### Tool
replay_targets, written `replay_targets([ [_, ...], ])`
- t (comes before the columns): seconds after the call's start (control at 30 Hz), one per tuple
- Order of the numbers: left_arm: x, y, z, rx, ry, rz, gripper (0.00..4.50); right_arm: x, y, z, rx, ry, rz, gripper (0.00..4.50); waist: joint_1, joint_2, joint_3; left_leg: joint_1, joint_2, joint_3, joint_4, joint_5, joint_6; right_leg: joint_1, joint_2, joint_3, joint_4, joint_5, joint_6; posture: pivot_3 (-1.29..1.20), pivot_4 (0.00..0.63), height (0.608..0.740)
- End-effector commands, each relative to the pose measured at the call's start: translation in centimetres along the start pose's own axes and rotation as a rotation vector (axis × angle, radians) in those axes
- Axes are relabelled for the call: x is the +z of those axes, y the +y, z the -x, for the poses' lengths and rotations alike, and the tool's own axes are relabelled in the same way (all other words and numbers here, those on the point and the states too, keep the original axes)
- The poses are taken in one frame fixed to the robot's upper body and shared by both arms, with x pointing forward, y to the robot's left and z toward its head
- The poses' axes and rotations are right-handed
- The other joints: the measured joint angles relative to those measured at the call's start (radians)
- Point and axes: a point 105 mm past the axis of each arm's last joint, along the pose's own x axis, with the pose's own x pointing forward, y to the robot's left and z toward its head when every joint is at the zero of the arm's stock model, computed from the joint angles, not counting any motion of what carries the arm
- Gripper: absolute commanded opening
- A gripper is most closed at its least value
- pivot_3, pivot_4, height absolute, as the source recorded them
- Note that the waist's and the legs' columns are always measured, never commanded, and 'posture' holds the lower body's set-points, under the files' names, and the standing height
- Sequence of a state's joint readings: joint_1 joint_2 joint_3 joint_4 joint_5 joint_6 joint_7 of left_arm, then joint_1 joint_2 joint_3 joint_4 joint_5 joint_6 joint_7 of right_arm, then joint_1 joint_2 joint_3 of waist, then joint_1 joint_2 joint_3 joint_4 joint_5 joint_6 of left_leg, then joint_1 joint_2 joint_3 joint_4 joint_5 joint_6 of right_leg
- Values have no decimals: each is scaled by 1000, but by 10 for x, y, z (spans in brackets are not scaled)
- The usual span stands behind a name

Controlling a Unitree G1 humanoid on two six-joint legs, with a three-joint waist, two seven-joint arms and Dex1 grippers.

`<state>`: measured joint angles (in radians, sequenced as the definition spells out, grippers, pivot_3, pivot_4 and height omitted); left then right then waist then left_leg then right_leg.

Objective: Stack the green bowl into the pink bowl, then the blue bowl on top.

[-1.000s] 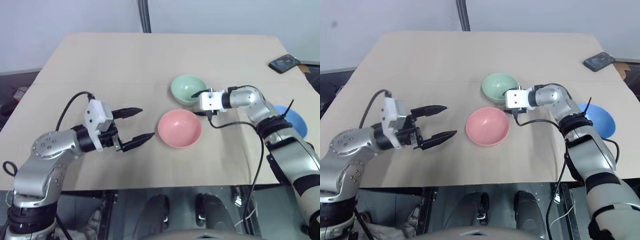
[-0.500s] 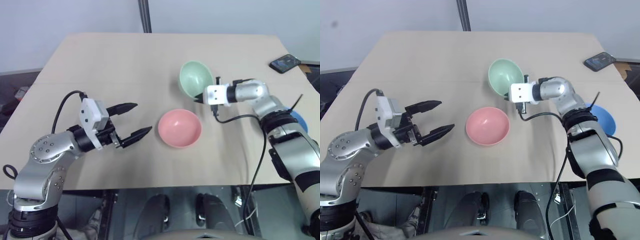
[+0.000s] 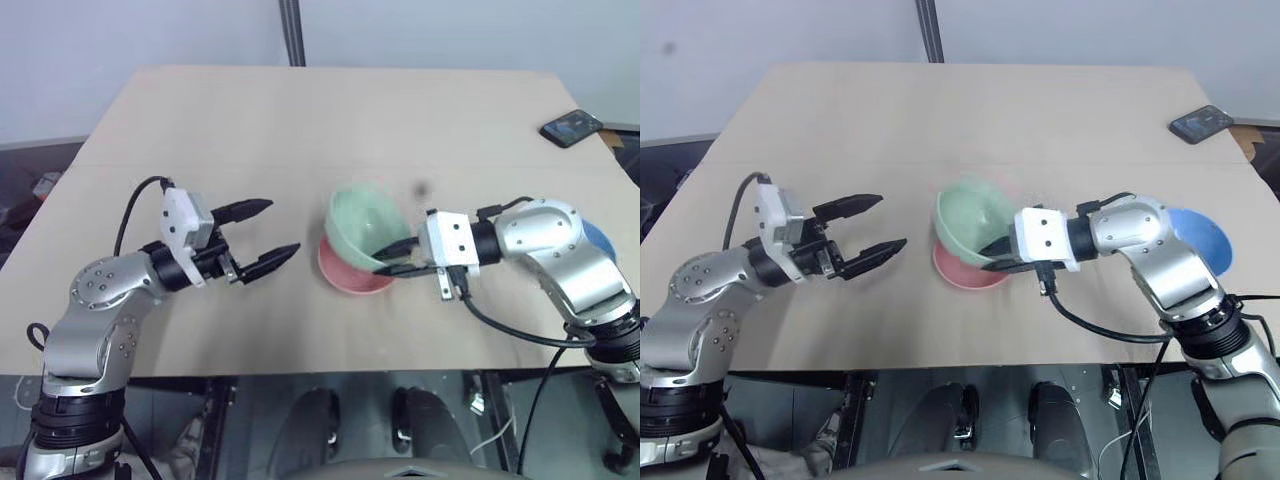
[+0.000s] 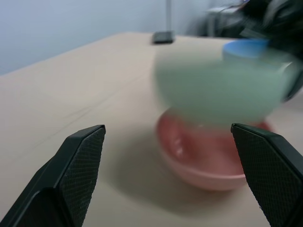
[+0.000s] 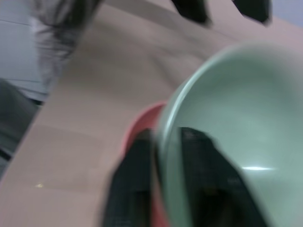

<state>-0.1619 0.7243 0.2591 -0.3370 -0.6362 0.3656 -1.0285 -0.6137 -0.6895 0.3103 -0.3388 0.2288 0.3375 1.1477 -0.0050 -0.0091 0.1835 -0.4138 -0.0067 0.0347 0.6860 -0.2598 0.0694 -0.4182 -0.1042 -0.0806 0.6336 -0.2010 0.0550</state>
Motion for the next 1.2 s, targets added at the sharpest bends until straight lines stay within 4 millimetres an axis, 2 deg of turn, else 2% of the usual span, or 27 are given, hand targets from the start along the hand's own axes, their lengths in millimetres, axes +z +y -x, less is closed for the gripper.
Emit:
replay_targets([
  [0.03, 20, -4, 9, -86, -62, 9, 4500, 12, -15, 15, -169, -16, 17, 2908, 3, 0, 0, 0, 0, 0, 0, 0, 0, 0, 0, 0, 0, 0, 0, 0, 150, 740],
  [0.1, 24, -7, 12, -138, -75, 35, 4500, 17, -22, 30, -261, -38, -34, 3861, 7, 0, 0, -1, 0, 0, 0, 0, 0, 0, 0, -1, 0, 0, 0, 0, 150, 740],
  [0.17, 29, -9, 10, -179, -100, 48, 4500, 17, -31, 52, -386, -31, -101, 3861, 14, 0, 0, -1, 0, 0, 0, 0, 0, 0, 0, -1, -1, 0, 0, 0, 150, 740],
  [0.23, 38, -13, 3, -232, -145, 60, 4500, 3, -36, 83, -546, 44, -162, 3861, 29, 0, 0, -1, -1, -1, 0, 0, 0, 0, 0, -1, -1, 0, 0, 0, 150, 740],
  [0.3, 45, -18, -5, -287, -180, 69, 4500, -21, -35, 111, -691, 161, -212, 3861, 31, -1, 0, -1, -1, -3, 0, 0, 0, 3, 0, -3, -4, 0, 0, 0, 150, 740],
  [0.43, 56, -26, -22, -388, -236, 75, 4500, -67, -15, 157, -928, 374, -366, 3861, 45, -1, -1, -1, -2, -4, 0, 0, 1, 5, 0, -5, -6, 0, 0, 0, 150, 740],
  [0.57, 60, -23, -37, -421, -269, 60, 4500, -103, 11, 170, -1094, 469, -618, 3861, 31, -1, -2, 0, 0, 0, 0, 0, 0, 4, 2, -2, -5, 0, 1, 0, 150, 740],
  [0.73, 56, -21, -40, -422, -262, 58, 4500, -121, 20, 170, -1149, 508, -757, 3861, 15, 0, -2, 1, 1, 2, 0, 0, 1, 3, 4, 1, -3, 0, 1, 0, 150, 740],
  [0.83, 56, -20, -39, -410, -258, 56, 4500, -126, 24, 165, -1132, 502, -811, 3032, 18, 0, -2, 1, 1, 2, 0, 0, 1, 3, 4, 2, -4, 0, 1, 0, 150, 740],
  [1.0, 55, -20, -36, -384, -254, 52, 4500, -126, 20, 163, -1126, 491, -806, 650, 19, 0, -2, 0, 1, 1, 0, -1, 2, 3, 3, 1, -4, 0, 1, 0, 150, 740],
  [1.03, 55, -20, -36, -379, -255, 52, 4500, -126, 19, 163, -1124, 489, -802, 61, 19, 0, -2, 0, 1, 1, 0, -1, 2, 3, 3, 1, -4, 0, 1, 0, 150, 740],
  [1.13, 54, -19, -34, -354, -252, 52, 4500, -121, 10, 161, -1115, 473, -744, 14, 19, 0, -2, 0, 1, 1, 0, -1, 2, 3, 3, 1, -4, 0, 1, 0, 150, 740],
  [1.2, 52, -16, -33, -321, -249, 49, 4500, -107, -1, 153, -1074, 401, -671, 14, 19, 0, -2, 0, 1, 1, 0, -1, 2, 3, 3, 1, -4, 0, 1, 0, 150, 740],
])
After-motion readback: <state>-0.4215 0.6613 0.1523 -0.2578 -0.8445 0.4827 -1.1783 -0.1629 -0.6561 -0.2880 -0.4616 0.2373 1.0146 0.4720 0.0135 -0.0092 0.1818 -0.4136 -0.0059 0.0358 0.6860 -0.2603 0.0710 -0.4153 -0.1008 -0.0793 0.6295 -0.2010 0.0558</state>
